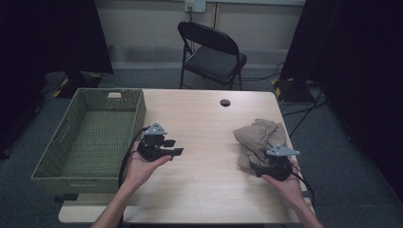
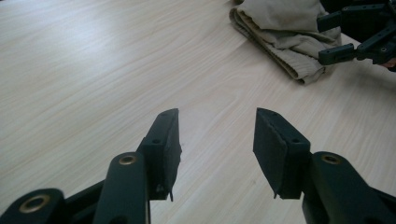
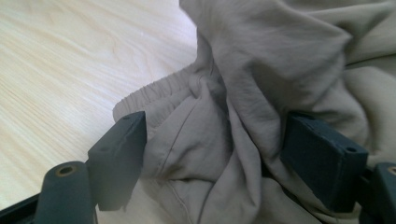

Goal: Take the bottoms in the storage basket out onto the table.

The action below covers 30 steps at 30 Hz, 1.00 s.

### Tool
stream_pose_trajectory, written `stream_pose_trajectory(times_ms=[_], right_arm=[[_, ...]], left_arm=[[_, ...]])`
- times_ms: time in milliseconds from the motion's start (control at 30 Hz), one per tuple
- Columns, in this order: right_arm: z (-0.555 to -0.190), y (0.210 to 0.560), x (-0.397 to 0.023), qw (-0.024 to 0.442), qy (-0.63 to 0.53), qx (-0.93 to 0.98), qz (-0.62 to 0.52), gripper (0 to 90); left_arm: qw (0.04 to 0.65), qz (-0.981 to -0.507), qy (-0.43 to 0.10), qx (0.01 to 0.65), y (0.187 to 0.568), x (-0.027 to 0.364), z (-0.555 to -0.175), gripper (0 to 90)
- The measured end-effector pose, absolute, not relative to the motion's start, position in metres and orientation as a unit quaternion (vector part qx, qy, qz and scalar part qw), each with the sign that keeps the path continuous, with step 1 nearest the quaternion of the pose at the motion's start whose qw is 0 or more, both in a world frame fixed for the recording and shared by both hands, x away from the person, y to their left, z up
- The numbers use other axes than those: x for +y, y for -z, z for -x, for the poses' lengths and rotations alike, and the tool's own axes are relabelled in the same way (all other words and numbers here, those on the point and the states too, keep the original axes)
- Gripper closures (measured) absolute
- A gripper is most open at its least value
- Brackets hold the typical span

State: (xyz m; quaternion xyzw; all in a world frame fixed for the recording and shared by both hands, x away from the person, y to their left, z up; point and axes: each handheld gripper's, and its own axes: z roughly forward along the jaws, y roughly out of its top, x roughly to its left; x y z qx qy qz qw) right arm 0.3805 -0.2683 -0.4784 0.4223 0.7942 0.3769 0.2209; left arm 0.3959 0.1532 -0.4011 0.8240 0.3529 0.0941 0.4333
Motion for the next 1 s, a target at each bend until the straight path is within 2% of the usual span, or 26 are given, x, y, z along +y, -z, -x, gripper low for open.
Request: stream_pose_trajectory(times_ms=[67,167,200,233,267,433,567,800,1000], right_arm=[[-0.381,0.48,-0.267,0.22,-0.375,0.796,-0.422,22.6],[-0.379,0.484,-0.265,0.218,-0.37,0.798,-0.424,28.8],[-0.378,0.485,-0.262,0.224,-0.363,0.802,-0.417,33.3],[-0.378,0.485,-0.262,0.224,-0.363,0.802,-0.417,33.3],[-0.376,0.485,-0.259,0.227,-0.364,0.807,-0.406,40.3],[-0.372,0.484,-0.258,0.216,-0.369,0.81,-0.401,55.9],[-0.369,0.483,-0.254,0.215,-0.369,0.814,-0.394,61.0],[-0.364,0.482,-0.231,0.198,-0.376,0.829,-0.364,64.2],[-0.368,0.482,-0.193,0.177,-0.389,0.84,-0.334,64.9]], left_arm=[[0.429,-0.825,-0.094,0.356,0.404,0.155,-0.397,50.9],[0.433,-0.821,-0.087,0.361,0.406,0.156,-0.398,50.9],[0.432,-0.822,-0.084,0.361,0.407,0.156,-0.398,50.8],[0.432,-0.822,-0.084,0.361,0.407,0.156,-0.398,50.8],[0.429,-0.824,-0.086,0.36,0.408,0.156,-0.398,50.8],[0.425,-0.825,-0.084,0.362,0.411,0.156,-0.399,50.3],[0.424,-0.825,-0.084,0.363,0.413,0.154,-0.399,50.2],[0.419,-0.831,-0.083,0.356,0.416,0.149,-0.399,49.4],[0.423,-0.829,-0.081,0.358,0.414,0.154,-0.395,48.9]])
